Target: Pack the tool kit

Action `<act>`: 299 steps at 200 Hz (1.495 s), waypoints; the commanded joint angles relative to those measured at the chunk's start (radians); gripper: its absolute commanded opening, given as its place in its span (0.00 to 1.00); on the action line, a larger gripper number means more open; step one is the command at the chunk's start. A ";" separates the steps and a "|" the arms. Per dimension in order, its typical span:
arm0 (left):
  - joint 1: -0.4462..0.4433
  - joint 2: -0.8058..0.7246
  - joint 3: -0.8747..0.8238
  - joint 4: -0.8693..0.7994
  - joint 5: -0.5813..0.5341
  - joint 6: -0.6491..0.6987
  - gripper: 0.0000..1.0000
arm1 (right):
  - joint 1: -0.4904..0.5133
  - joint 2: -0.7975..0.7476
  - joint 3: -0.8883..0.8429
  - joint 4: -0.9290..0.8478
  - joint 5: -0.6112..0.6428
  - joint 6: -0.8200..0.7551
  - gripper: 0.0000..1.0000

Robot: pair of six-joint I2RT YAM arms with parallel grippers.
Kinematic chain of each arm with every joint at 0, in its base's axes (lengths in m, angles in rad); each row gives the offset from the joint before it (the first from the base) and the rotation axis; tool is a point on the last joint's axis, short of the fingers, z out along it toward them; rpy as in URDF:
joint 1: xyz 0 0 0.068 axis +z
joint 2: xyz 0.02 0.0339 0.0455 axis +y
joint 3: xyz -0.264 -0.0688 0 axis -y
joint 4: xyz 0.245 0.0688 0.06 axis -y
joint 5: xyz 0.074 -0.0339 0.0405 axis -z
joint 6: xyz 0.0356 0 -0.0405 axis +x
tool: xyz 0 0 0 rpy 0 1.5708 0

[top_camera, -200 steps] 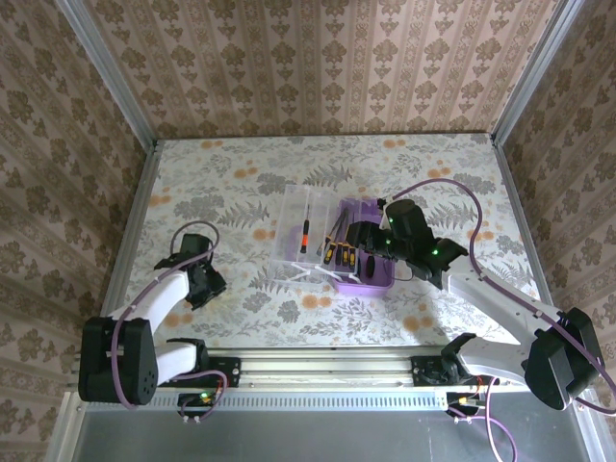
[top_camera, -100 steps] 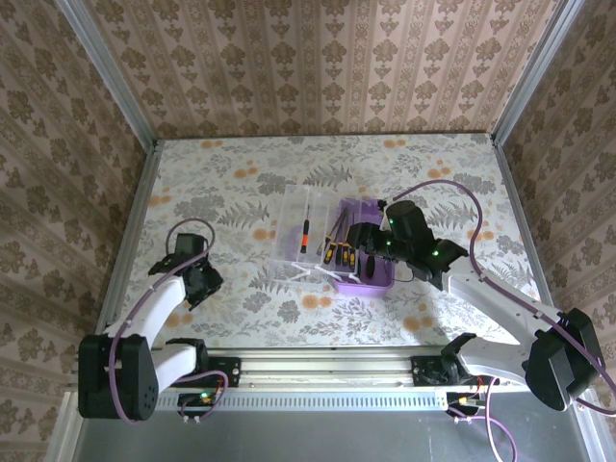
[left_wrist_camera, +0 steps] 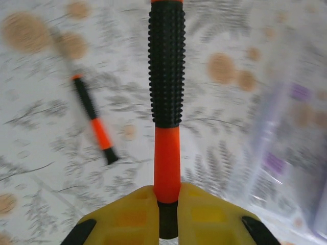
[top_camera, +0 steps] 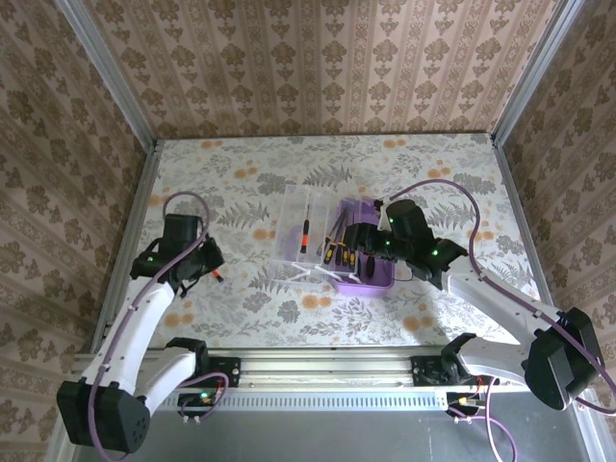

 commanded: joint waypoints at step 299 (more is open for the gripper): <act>-0.614 0.158 0.198 0.201 0.081 0.080 0.44 | 0.126 0.234 0.221 0.234 -0.101 0.070 0.14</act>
